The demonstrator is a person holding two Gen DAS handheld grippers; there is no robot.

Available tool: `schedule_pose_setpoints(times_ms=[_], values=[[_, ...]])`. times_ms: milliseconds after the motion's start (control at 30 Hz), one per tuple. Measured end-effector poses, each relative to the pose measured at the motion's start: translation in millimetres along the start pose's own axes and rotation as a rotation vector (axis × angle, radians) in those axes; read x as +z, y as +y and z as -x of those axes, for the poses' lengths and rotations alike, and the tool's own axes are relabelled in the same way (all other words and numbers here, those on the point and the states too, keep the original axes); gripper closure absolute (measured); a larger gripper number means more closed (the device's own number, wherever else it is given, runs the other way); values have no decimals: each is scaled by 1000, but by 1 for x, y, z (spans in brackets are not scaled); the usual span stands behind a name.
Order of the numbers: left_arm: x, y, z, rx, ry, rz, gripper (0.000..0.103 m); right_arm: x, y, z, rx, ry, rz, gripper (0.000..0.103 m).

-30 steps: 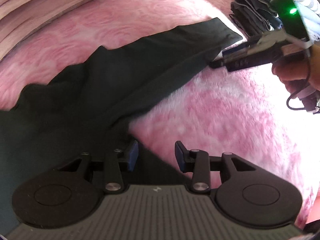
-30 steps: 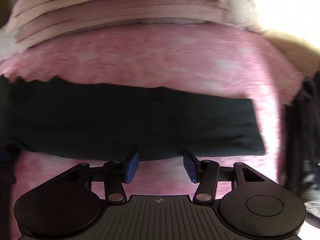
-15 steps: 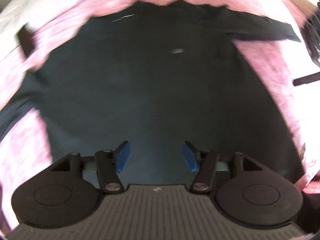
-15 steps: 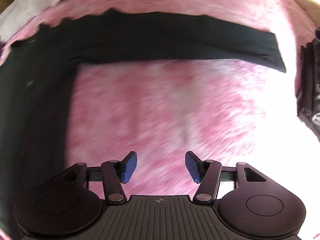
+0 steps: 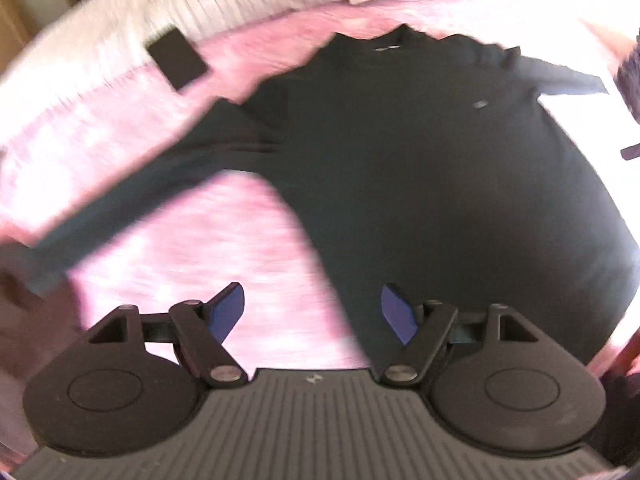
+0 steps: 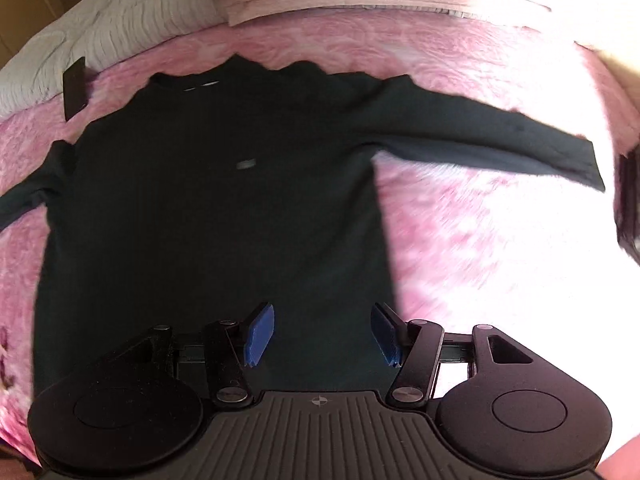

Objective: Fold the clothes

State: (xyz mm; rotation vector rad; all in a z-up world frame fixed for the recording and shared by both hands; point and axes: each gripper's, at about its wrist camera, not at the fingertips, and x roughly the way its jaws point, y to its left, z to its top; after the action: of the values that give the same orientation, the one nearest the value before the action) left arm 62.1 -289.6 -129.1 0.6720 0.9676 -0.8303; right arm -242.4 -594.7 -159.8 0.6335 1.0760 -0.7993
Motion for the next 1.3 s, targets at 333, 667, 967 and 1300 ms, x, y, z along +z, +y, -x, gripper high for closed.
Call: schedule_pose_setpoints(times_ms=[333,667,967,1300], values=[[-27,108,26,158,-24,-102,31,-26,154,23,108,12,165,46],[-43,77,63,119,14,-64,31,-45,171,43,141,-5,133,45],[-31,73,68,-6,-18,-144,30,-67,146,92,39,-53,-21,45],[-8,129,61,-185,-106,-400,30,-105,197,125,-137,-98,-275,45]])
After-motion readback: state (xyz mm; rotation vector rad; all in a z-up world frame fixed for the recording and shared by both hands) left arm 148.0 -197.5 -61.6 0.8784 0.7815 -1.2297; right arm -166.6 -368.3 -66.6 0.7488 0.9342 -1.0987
